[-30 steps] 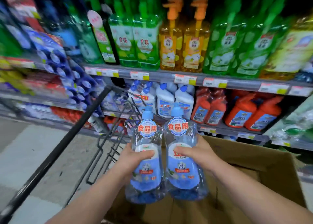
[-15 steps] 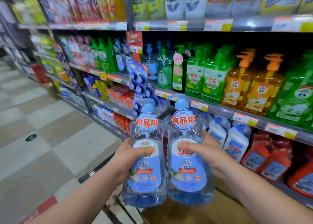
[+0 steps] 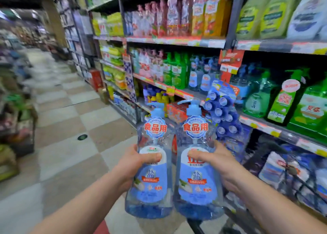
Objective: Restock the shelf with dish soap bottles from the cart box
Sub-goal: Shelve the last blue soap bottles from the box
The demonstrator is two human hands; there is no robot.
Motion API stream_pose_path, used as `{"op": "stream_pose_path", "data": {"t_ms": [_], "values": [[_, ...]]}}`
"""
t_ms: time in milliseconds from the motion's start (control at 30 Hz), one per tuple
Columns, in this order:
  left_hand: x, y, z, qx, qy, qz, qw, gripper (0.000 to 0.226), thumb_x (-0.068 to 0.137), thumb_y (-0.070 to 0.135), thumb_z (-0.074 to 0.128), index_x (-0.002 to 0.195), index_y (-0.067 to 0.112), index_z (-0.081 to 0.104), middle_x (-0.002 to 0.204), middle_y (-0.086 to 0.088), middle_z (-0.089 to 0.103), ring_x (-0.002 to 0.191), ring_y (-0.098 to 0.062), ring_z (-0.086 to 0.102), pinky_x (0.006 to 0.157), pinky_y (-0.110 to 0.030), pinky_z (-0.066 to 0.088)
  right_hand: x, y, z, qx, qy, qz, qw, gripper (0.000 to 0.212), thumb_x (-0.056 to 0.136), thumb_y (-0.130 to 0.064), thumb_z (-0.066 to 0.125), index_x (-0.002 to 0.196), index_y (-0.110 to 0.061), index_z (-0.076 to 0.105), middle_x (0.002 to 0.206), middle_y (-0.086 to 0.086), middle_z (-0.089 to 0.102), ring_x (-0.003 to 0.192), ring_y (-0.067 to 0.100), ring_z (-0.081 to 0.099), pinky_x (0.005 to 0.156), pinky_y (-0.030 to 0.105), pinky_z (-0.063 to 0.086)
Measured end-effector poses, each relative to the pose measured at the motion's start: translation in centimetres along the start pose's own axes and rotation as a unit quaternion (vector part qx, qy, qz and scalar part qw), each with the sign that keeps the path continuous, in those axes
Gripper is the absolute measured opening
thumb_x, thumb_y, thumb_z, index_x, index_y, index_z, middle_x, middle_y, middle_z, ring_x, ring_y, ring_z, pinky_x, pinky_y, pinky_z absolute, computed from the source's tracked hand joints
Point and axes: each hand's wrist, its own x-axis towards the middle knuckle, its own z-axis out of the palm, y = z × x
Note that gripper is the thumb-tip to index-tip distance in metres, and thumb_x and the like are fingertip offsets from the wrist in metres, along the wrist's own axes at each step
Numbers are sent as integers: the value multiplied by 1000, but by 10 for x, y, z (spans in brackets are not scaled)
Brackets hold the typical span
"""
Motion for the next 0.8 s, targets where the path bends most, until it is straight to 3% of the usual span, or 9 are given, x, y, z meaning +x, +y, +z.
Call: {"op": "stream_pose_path", "data": {"t_ms": [67,133,233,467,667,800], "values": [[8,7,-36,5,23,7,1000,33,69,-8,71,97,6,60,62,-7,72,47,-17,65,43,-28,54,18,2,37,4,-7,4,1000,45,63,-2,81,104,-12,65,88,8,76,76,21,72,67,29,56],[16,12,-65,1,46,11,999,27,71,-9,70,89,8,58,54,-3,70,42,-15,64,38,-26,51,34,2,67,14,-21,8,1000,38,66,3,78,99,-11,67,78,4,76,66,15,71,56,22,54],[31,18,-101,-18,58,6,998,31,71,-8,71,95,6,57,58,-6,71,44,-18,65,40,-28,52,60,1,101,17,-46,16,999,30,67,4,76,92,-10,67,74,4,76,62,16,71,50,22,53],[81,33,-149,-21,89,-15,996,72,49,8,82,114,0,52,84,-20,71,54,-24,68,49,-35,56,130,-2,146,19,-65,29,997,32,66,3,77,90,-14,63,68,5,75,58,19,71,46,26,53],[168,48,-174,-21,106,-14,994,44,67,0,79,101,8,52,75,-15,72,53,-25,69,46,-35,55,218,2,162,32,-63,31,997,34,68,4,76,91,-15,59,68,6,75,58,21,71,47,28,54],[236,69,-172,1,93,-17,996,63,51,5,84,106,5,52,92,-27,71,70,-37,68,67,-54,58,289,-3,155,41,-35,32,998,35,66,4,78,79,-17,53,55,-6,71,49,12,68,41,21,50]]}}
